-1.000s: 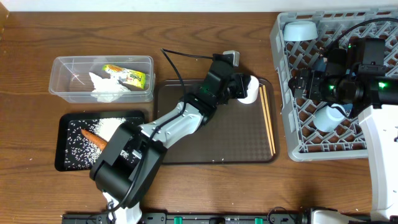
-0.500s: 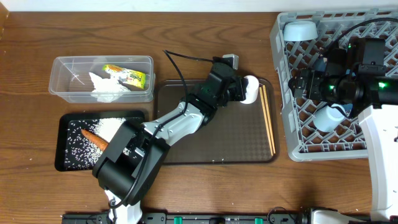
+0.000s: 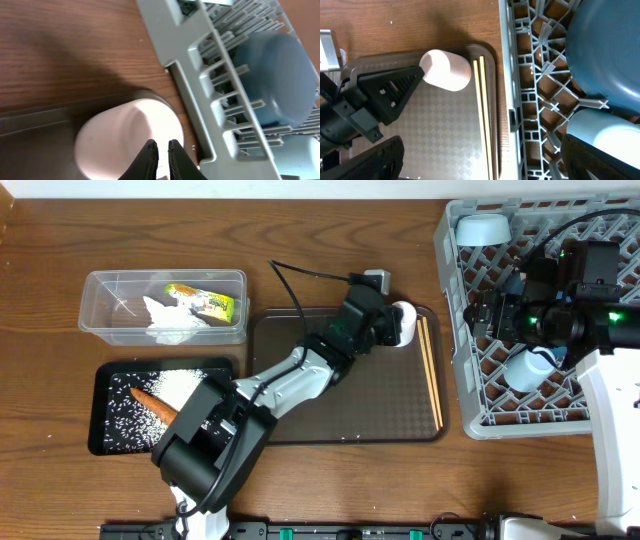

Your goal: Sort waste into correct bins and load items into the dishwasher rack

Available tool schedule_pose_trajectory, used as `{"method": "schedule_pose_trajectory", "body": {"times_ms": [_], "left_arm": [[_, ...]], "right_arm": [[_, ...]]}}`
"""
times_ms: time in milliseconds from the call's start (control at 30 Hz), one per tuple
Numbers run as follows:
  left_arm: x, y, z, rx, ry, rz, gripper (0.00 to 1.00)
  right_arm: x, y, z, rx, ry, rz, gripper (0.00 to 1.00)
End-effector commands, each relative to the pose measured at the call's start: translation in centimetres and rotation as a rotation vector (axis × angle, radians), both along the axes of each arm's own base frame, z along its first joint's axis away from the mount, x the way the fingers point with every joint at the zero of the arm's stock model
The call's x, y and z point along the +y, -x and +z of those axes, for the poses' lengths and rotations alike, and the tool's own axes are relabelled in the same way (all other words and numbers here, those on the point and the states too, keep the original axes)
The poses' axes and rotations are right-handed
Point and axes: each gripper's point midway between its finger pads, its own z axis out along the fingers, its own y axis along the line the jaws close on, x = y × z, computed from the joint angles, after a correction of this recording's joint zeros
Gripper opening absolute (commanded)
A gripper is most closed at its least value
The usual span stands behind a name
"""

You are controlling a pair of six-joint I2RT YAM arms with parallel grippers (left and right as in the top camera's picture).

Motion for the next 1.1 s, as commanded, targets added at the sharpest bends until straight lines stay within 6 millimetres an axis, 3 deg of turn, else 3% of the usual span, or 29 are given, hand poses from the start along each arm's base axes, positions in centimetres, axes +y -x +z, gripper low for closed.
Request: {"method": "schedule_pose_trajectory", "body": {"times_ms": [0,600,833,1067], "left_arm": [[-0.5,0.2,-0.6,-0.015,-0.022,-0.006,0.12],[1.9,0.1,-4.4,-0.023,-0.234,-0.006,0.13],[4.8,0.1,-5.6,0.058,-0.292,0.029,0.12],[9.0,1.1,-4.6,0.157,-0.356,0.075,0.09]], "right_arm": [[0.5,0.1,0.2,-0.005,0.0,0.012,0.99],[0.5,0.1,0.2,-0.005,0.0,0.012,0.99],[0.5,0.1,0.2,-0.005,0.0,0.012,0.99],[0.5,0.1,0.2,-0.005,0.0,0.012,0.99]]}}
